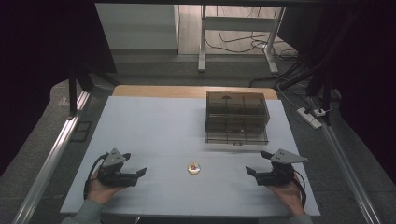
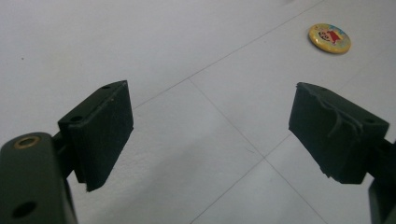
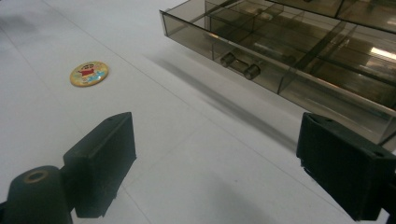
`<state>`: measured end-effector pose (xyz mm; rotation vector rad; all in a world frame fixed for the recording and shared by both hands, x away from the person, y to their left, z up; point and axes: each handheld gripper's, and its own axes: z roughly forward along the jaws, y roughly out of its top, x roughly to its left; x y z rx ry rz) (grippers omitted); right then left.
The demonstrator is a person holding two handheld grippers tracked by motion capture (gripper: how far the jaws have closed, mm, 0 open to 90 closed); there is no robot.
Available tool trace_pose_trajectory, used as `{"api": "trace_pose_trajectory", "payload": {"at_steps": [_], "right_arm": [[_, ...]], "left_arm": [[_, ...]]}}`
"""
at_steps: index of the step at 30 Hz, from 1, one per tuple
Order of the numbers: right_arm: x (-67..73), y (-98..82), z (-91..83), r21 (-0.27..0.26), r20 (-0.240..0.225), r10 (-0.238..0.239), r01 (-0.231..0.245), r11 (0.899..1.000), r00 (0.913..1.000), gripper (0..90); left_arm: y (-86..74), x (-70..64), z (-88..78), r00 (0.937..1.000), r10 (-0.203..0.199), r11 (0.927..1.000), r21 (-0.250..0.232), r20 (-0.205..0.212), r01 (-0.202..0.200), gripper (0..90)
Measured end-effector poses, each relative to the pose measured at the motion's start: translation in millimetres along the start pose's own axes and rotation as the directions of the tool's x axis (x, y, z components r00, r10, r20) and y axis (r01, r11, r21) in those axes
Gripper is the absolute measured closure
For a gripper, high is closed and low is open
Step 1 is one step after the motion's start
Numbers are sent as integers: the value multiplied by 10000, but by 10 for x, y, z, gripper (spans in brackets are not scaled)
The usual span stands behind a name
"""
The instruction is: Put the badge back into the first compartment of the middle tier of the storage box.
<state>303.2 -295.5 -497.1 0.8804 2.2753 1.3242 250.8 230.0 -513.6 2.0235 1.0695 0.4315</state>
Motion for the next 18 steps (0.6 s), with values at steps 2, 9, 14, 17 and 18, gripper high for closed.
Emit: {"api": "trace_pose_trajectory", "payload": {"at_steps": [2,9,14,17,18], "right_arm": [[3,3,-1,-9,1,-10,10,10000,10000,116],[23,29,51,-38,-69,59,-59,10000,10000,121],[89,85,173,109,-278,-182,186,9998,9994,124],[126,123,249,62,-441,-298,301,9995,9986,129],[134,129,266,52,-480,-317,319,9995,9983,129]], "left_arm": [[0,2,-5,10000,-13,10000,-15,5,13,141],[-9,-4,-5,10000,-52,10000,43,28,52,141],[-21,-24,-12,10000,-17,10000,59,-22,18,144],[-34,-39,-18,10000,10,10000,60,-22,-10,144],[-36,-43,-20,10000,38,10000,59,-20,-37,144]]}}
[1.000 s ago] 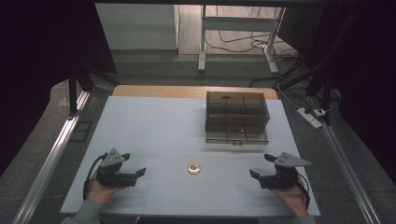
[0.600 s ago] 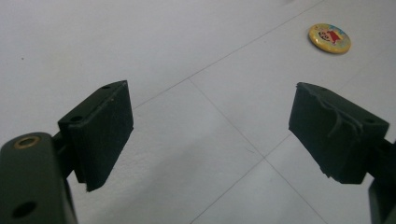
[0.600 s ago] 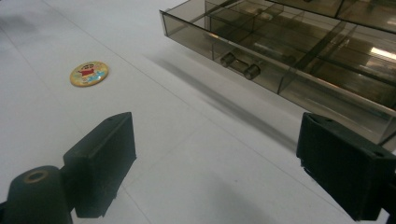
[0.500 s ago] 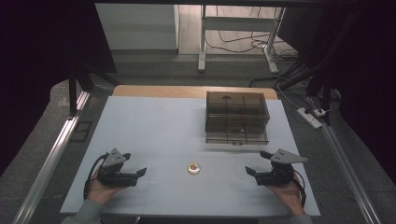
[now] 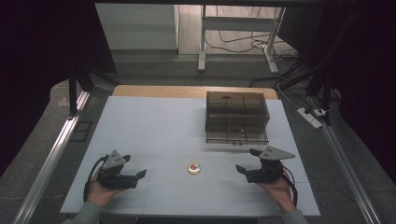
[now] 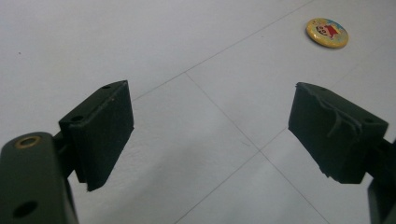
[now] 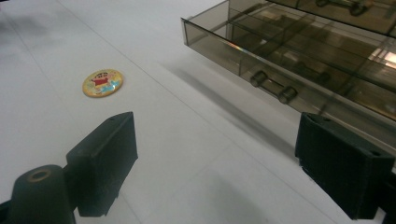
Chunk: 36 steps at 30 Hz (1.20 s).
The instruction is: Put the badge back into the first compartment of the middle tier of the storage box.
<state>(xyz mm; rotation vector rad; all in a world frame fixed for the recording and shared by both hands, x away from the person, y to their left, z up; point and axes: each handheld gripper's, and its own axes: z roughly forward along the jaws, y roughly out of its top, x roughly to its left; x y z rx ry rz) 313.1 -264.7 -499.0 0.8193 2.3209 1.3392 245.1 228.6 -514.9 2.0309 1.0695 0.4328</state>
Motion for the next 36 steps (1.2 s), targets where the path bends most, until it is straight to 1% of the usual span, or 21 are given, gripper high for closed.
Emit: {"api": "trace_pose_trajectory", "payload": {"at_steps": [6,11,12,16,21,22,23,31,34,36], "right_arm": [[37,27,65,121,-154,-85,87,9999,9998,129],[62,48,90,119,-174,-156,158,9998,9997,129],[68,52,99,53,-245,-125,126,9999,9996,129],[106,93,129,100,-358,-138,142,9998,9993,129],[155,130,167,119,-450,-282,288,9995,9986,129],[166,142,172,191,-437,-336,344,9992,9985,129],[182,157,196,178,-562,-374,385,9991,9977,129],[229,220,271,217,-722,-441,458,9987,9964,129],[262,273,320,331,-738,-640,666,9972,9952,129],[270,284,334,333,-801,-667,695,9970,9946,129]], "left_arm": [[-2,-15,8,10000,80,10000,21,-1,-80,145],[2,-31,6,9999,160,9999,7,6,-160,146],[3,-32,7,9999,171,9999,13,0,-171,146],[1,-33,10,9998,181,9998,38,0,-181,147],[2,-26,18,9998,188,9998,77,-19,-188,147],[3,-27,20,9998,207,9997,91,-26,-206,147],[4,-29,22,9998,211,9997,103,-45,-210,147],[5,-38,23,9996,258,9996,119,-92,-257,148],[4,-35,25,9996,256,9996,119,-92,-255,148],[3,-31,27,9996,260,9996,121,-78,-259,148]]}}
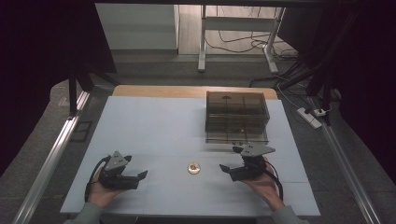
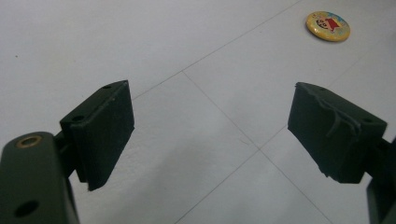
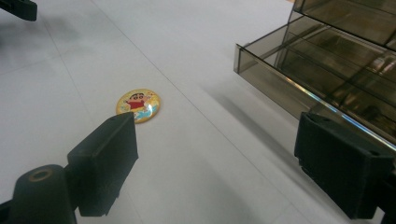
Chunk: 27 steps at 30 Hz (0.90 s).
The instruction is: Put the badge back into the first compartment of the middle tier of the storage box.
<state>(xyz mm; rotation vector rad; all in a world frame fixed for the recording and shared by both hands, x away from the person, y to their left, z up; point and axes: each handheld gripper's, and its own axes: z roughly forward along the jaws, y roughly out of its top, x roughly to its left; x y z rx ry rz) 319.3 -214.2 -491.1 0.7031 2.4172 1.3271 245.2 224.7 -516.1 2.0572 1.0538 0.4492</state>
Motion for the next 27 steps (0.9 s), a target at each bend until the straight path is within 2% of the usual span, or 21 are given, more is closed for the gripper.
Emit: {"api": "trace_pose_trajectory", "payload": {"at_steps": [9,21,27], "right_arm": [[63,63,71,217,-139,-275,277,9994,9995,129],[161,237,324,389,-647,-604,630,9973,9961,128],[222,301,441,696,-895,-723,787,9945,9934,127]], "left_arm": [[-2,-3,-1,10000,-24,10000,-17,-8,24,148],[-3,-8,12,10000,-42,10000,24,56,42,148],[-6,-6,16,9999,-79,10000,39,72,79,147]]}}
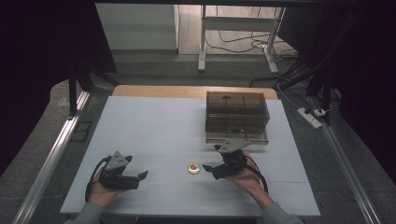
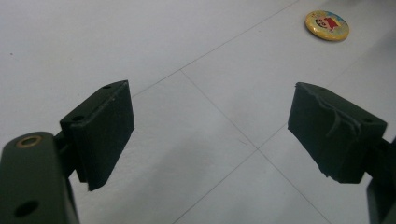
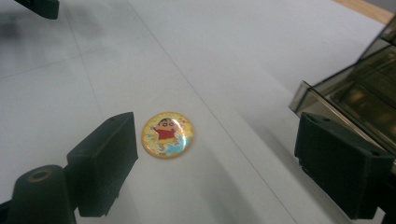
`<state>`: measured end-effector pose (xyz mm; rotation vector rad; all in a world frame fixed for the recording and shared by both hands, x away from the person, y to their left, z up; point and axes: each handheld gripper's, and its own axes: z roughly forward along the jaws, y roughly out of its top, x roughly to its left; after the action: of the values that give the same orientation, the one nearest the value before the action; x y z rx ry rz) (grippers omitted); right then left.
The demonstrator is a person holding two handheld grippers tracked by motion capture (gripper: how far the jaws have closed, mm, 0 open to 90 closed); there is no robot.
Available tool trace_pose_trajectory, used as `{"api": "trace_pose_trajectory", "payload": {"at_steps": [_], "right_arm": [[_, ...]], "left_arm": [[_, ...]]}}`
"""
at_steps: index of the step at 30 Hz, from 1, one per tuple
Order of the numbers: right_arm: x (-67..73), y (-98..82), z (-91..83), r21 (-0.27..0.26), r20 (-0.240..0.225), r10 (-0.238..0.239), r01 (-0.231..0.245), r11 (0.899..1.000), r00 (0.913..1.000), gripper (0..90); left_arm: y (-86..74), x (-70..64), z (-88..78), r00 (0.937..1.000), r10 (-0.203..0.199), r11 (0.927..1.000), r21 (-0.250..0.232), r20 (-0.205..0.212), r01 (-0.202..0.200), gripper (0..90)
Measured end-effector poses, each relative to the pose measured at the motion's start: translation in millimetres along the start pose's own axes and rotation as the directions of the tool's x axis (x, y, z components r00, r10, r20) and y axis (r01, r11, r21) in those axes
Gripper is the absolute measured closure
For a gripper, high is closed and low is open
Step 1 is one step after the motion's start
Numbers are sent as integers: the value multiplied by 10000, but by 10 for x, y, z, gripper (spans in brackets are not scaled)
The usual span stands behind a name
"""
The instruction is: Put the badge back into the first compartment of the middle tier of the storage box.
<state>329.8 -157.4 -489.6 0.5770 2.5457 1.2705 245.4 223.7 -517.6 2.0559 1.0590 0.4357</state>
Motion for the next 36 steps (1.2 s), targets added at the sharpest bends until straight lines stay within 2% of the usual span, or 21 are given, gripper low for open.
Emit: {"api": "trace_pose_trajectory", "payload": {"at_steps": [10,19,26,31,36], "right_arm": [[60,95,174,319,-136,-268,272,9991,9995,126],[90,172,334,1108,-551,-443,502,9926,9975,125],[136,232,423,1215,-669,-585,663,9904,9960,140],[151,252,502,1588,-751,-605,719,9847,9953,144],[140,243,565,2148,-725,-509,654,9745,9961,148]], "left_arm": [[4,-3,6,10000,-36,10000,10,59,36,144],[16,-13,14,10000,-25,10000,-13,73,25,143],[24,-12,20,10000,-48,10000,-32,64,48,143],[32,-23,26,10000,-24,10000,-30,71,24,143],[32,-22,28,10000,-23,10000,-34,66,23,143]]}}
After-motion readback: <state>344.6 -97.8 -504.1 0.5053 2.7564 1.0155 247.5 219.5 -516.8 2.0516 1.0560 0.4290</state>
